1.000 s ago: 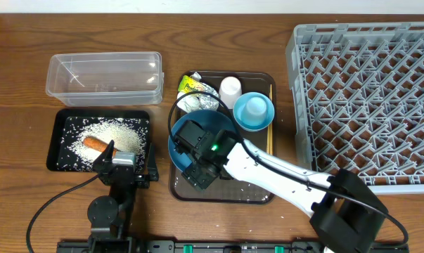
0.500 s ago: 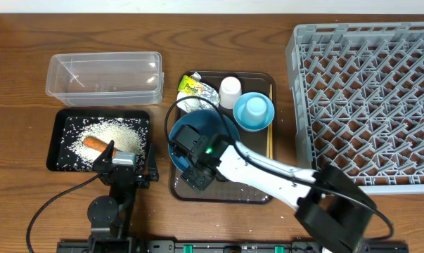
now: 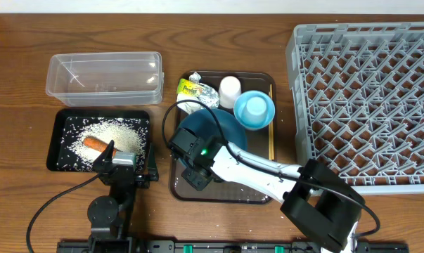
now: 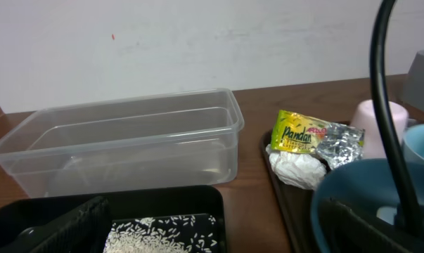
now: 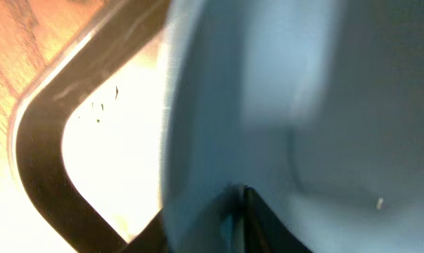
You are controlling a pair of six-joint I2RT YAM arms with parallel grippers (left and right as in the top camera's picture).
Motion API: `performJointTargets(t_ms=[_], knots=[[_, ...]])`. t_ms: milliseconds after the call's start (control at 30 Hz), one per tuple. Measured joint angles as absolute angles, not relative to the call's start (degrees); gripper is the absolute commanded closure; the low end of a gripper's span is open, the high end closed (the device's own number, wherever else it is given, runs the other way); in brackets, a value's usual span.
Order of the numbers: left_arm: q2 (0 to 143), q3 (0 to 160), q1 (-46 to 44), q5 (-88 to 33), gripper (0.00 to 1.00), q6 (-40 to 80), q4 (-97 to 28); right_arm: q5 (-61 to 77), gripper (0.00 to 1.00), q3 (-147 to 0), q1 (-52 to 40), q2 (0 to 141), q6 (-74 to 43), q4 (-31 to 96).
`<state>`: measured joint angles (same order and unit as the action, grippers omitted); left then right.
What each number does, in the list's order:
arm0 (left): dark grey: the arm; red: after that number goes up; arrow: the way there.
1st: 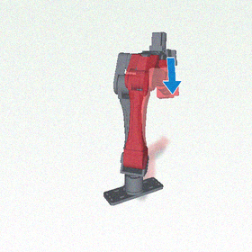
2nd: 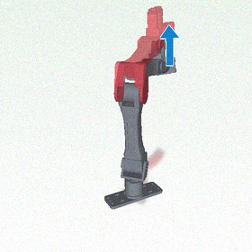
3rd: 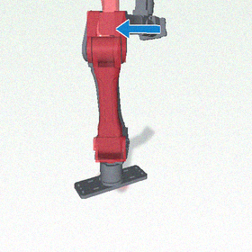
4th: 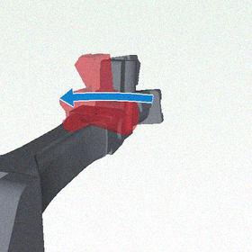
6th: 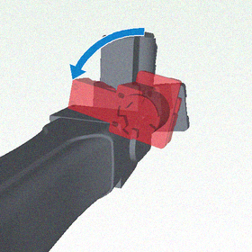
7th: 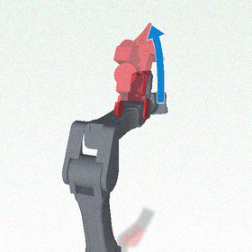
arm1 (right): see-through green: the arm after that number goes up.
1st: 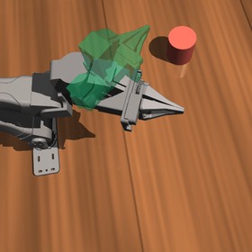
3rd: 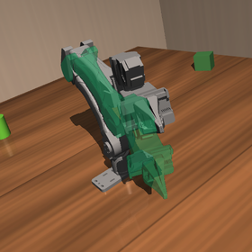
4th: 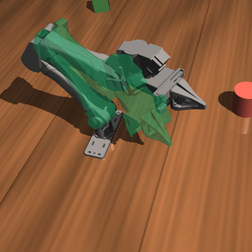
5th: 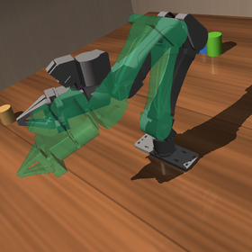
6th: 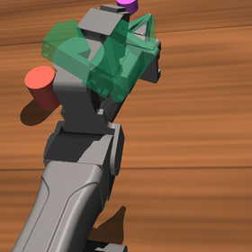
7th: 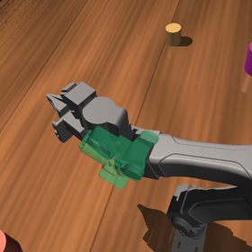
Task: Sort waste into correct bins and load items into the dishwasher rack
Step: 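Lift the blue plate and place it upright in the dish rack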
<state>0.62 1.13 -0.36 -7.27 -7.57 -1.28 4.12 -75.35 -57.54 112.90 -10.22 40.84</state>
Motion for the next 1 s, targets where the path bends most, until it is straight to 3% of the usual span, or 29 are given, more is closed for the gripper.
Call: performJointTargets(t_ms=[100, 167, 667, 867, 1000], knots=[[0.6, 1.1, -0.4, -7.3, 0.04, -7.6, -1.3, 4.8, 0.87, -76.0, -57.5, 112.9, -10.5, 41.4], [0.6, 1.1, -0.4, -7.3, 0.04, -7.6, -1.3, 5.2, 0.99, -76.9, -57.5, 112.9, -10.6, 41.9], [0.6, 1.1, -0.4, -7.3, 0.04, -7.6, -1.3, 12.4, 0.99, -88.7, -55.4, 106.6, -11.6, 48.0], [0.6, 1.1, -0.4, -7.3, 0.04, -7.6, -1.3, 20.2, 0.99, -90.5, -45.4, 95.8, -11.6, 48.2], [0.6, 1.1, -0.4, -7.3, 0.04, -7.6, -1.3, 29.1, 0.99, -91.5, -31.9, 87.9, -10.5, 48.2]])
